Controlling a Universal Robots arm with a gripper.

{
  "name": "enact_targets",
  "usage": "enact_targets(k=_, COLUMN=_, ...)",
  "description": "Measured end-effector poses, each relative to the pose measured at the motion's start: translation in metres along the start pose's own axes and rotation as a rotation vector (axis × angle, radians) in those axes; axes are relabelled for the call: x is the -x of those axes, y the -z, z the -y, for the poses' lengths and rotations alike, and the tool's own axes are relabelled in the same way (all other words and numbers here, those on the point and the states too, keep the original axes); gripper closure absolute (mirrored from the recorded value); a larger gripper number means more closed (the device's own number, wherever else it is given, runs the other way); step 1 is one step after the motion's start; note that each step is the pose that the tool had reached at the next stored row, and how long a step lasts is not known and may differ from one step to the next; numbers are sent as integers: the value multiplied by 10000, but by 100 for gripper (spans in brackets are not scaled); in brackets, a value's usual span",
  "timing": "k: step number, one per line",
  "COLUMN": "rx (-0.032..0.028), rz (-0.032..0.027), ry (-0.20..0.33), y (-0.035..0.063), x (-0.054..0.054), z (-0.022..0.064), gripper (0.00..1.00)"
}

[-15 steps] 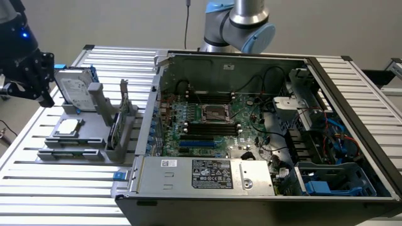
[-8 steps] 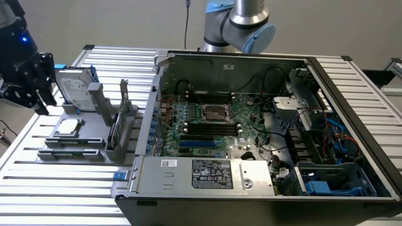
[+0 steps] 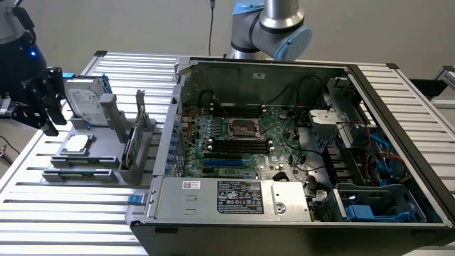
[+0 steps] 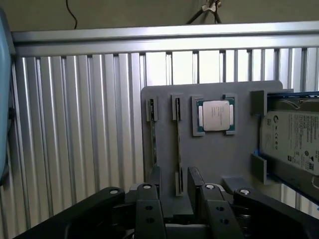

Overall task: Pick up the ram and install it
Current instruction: 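Pick up the ram and move it above insertion slot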

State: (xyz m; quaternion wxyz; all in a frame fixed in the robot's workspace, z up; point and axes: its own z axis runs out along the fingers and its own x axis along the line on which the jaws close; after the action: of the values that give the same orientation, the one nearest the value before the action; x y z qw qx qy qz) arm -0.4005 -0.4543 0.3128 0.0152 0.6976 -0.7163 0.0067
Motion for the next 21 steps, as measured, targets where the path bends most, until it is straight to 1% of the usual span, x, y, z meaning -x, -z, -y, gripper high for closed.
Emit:
enact_targets(k=4, rx=-6, rz=-1, ry=138, y=-74, x=-13, z=2, gripper=64)
enact_targets(k=14, rx=-5, rz=-2, ry=161, y=-259, x=-126, z=7, gripper=64)
enact_targets(k=21, rx=-7, rz=-2, ry=198, y=-389, x=-168, z=9, gripper=64)
